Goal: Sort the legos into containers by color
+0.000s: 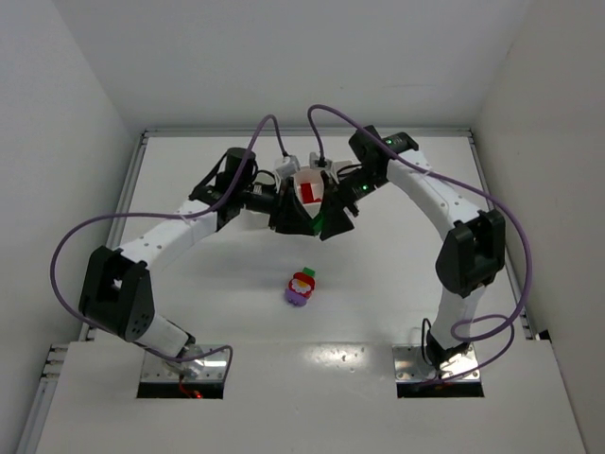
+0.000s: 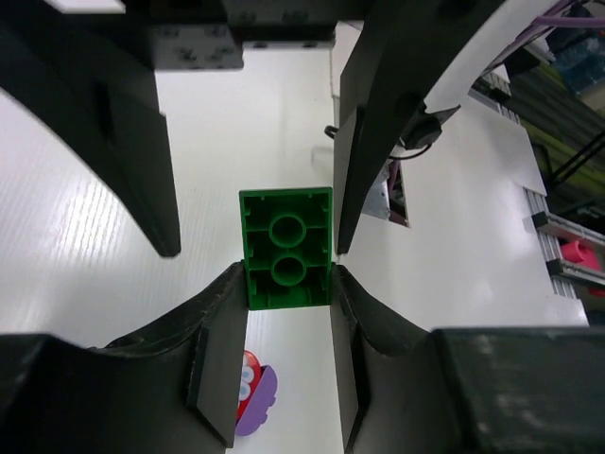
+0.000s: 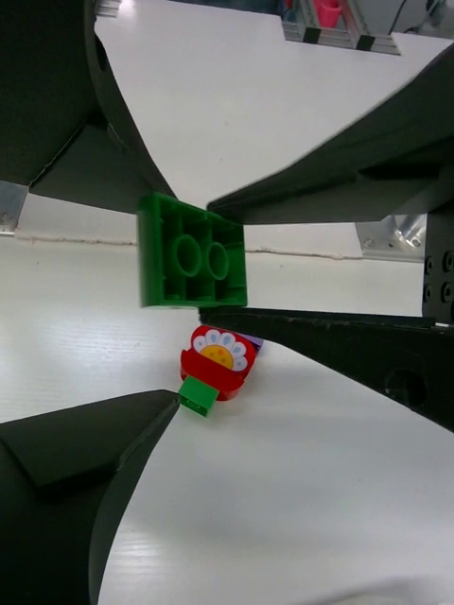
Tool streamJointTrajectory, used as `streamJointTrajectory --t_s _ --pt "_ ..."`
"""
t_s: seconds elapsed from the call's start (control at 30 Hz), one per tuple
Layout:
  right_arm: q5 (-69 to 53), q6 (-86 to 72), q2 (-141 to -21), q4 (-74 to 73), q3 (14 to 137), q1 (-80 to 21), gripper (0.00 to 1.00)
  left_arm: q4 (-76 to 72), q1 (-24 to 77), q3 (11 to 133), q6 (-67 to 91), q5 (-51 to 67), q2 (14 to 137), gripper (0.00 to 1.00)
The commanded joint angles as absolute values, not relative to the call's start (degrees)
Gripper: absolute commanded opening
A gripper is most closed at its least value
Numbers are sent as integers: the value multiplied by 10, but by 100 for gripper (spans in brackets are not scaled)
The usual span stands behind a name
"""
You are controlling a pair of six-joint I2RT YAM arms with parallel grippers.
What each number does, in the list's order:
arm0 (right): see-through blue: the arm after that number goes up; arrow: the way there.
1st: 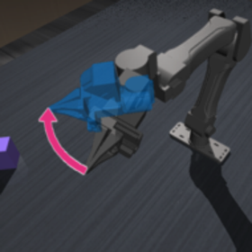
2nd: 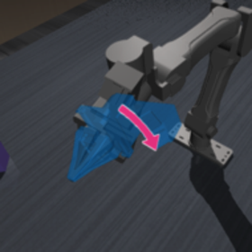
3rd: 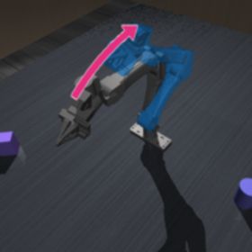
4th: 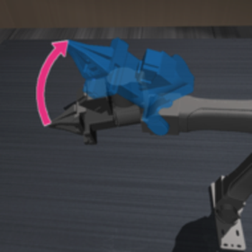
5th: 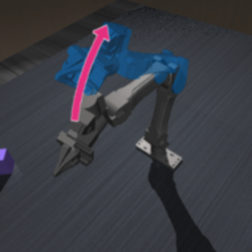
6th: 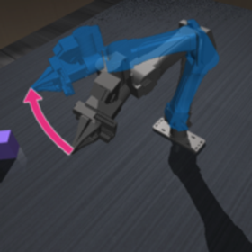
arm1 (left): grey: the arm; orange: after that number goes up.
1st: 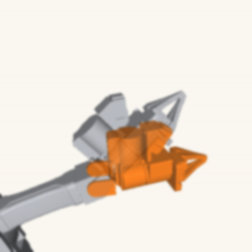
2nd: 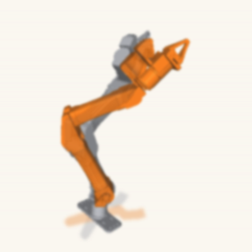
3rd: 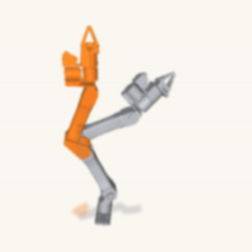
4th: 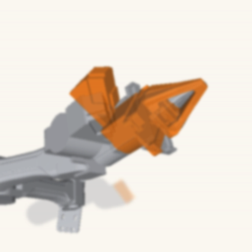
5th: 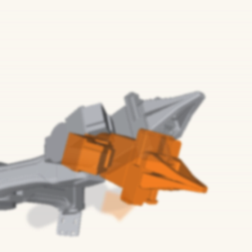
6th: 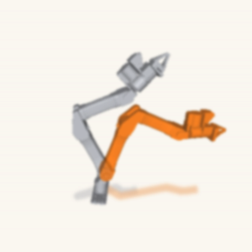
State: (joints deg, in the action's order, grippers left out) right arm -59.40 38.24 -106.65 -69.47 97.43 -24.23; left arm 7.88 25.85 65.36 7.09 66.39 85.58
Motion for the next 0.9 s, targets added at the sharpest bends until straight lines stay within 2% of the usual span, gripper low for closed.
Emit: streamJointTrajectory --t_s 0.0,0.17,0.53,0.67,0.87 --pt "-634 381 -1030 -686 992 -229 74 40 249 641 76 671 830 0" --pt "-634 381 -1013 -692 999 -212 80 34 233 635 83 671 824 0" --pt "-651 393 -988 -698 957 -200 79 12 216 630 98 677 824 0" --pt "-651 393 -993 -703 957 -195 79 -3 194 625 118 642 819 0" --pt "-617 315 -965 -631 895 -183 78 -73 151 593 197 607 814 0"
